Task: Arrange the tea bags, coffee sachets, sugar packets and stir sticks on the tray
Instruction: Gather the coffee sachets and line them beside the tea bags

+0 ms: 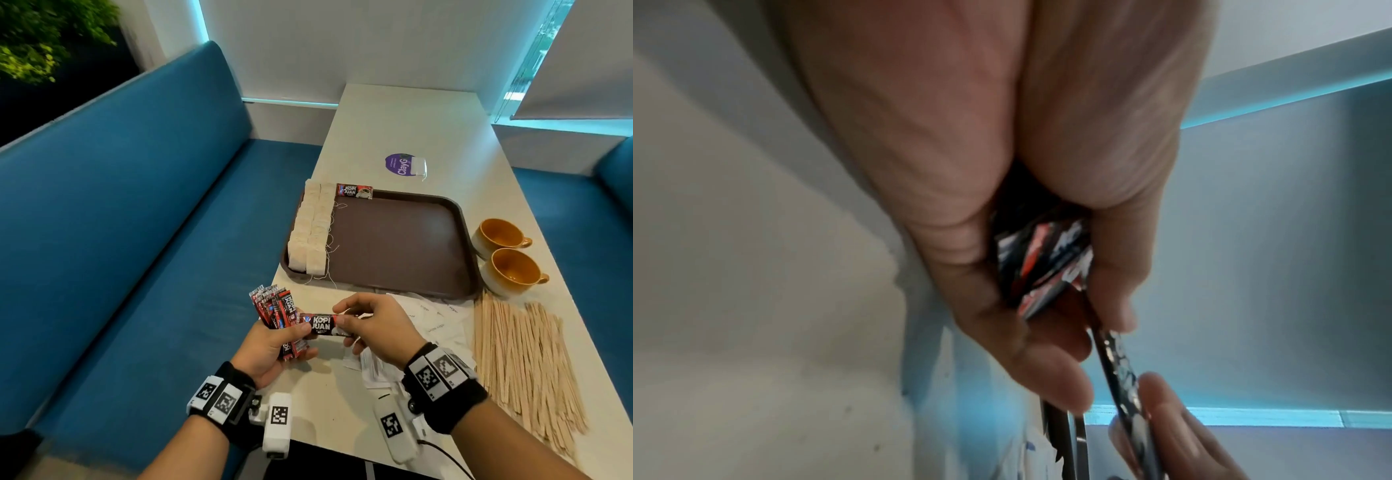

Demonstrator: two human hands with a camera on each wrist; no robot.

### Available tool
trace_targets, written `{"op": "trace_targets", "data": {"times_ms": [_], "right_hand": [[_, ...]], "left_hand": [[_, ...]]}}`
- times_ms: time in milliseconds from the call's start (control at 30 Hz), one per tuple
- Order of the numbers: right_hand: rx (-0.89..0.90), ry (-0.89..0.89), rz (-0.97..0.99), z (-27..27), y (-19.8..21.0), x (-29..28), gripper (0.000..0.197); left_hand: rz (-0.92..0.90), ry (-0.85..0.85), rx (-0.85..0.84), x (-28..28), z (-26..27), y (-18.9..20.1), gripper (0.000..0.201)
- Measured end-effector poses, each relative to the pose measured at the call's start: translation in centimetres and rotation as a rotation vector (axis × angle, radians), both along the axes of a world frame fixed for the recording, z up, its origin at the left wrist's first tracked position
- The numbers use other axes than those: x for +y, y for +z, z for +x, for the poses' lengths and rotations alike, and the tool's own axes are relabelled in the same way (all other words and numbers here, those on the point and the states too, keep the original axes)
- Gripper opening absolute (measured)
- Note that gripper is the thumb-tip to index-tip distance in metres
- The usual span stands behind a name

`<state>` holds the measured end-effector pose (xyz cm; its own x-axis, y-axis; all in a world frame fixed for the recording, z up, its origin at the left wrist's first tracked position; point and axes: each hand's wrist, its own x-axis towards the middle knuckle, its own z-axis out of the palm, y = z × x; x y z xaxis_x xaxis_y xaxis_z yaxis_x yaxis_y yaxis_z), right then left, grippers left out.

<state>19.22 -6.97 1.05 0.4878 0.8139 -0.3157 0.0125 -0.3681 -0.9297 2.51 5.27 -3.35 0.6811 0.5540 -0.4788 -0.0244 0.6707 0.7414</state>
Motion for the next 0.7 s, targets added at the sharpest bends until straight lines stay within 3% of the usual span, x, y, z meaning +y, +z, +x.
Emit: {"op": "trace_targets", "data": {"times_ms": [233,433,567,700], "right_hand": [[0.078,-0.013,0.04,1.1,-0.8,-0.6,0.021],[-0.033,-0.055,0.06,4.5,1.1,0.4,0.023],[-0.017,-0.17,0.137,8.9,2.9,3.1,0.024],[-0.121,-0.208,0.165,14.8,4.7,7.2,0.027]], "left_hand": [[0.011,0.03,0.01,-0.1,0.4,0.2,0.035],[-0.124,-0.024,-0.038,0.8,-0.1,0.3,0.03],[-0.176,-0.063,-0.055,1.2,-0.2,0.2,0.054],[-0.19,-0.074,-0.025,1.4,0.2,0.1,0.061]]}}
